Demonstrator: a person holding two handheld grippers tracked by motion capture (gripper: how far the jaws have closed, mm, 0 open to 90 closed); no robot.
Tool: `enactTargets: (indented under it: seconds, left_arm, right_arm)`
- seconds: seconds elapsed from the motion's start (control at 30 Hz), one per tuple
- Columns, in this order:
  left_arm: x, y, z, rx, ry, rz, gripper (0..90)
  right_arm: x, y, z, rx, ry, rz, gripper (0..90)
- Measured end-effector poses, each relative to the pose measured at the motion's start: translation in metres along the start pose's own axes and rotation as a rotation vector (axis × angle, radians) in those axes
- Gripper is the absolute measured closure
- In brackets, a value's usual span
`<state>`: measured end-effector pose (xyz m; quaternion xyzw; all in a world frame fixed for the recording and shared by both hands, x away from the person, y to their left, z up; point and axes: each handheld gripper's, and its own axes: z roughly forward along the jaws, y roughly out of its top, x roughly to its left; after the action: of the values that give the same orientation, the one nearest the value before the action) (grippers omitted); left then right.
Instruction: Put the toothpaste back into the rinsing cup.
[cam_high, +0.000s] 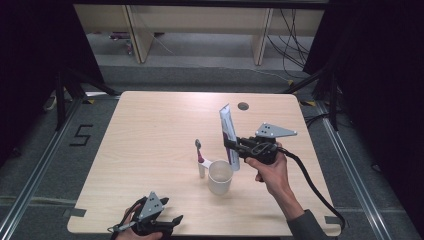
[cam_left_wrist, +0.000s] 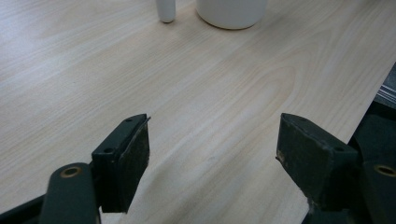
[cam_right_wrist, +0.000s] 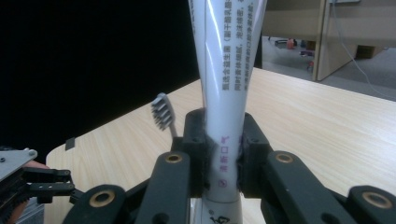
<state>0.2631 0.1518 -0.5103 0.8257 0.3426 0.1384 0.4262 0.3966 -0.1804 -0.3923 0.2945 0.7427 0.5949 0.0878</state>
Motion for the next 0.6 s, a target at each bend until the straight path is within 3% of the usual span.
enactTargets:
  seconds: [0.07, 0.13, 0.27, 0.3, 0.43, 0.53, 0.6]
  left_arm:
    - [-0.001, 0.000, 0.000, -0.008, -0.003, -0.010, 25.1]
    - [0.001, 0.000, -0.001, 0.018, 0.003, 0.008, 24.3]
    - [0.001, 0.000, -0.001, 0.017, 0.004, 0.012, 23.0]
    - [0.001, 0.000, 0.000, 0.007, 0.003, -0.009, 21.9]
    - [0.000, 0.000, 0.001, 0.002, 0.002, -0.013, 21.3]
    - [0.000, 0.000, 0.001, 0.008, 0.005, -0.015, 21.0]
    - [0.000, 0.000, 0.001, 0.007, 0.001, -0.010, 21.0]
  right_arm:
    - [0.003, 0.000, 0.001, 0.007, 0.004, 0.018, 77.1]
    - [0.004, -0.001, 0.005, -0.001, 0.012, -0.007, 77.2]
    - [0.004, -0.006, 0.012, -0.001, 0.023, 0.002, 77.1]
    - [0.005, -0.008, 0.014, 0.007, 0.027, 0.008, 77.1]
    - [0.009, -0.012, 0.017, 0.022, 0.036, 0.028, 77.1]
    - [0.009, -0.017, 0.022, 0.027, 0.042, 0.002, 77.1]
    - [0.011, -0.019, 0.025, 0.037, 0.055, 0.012, 77.1]
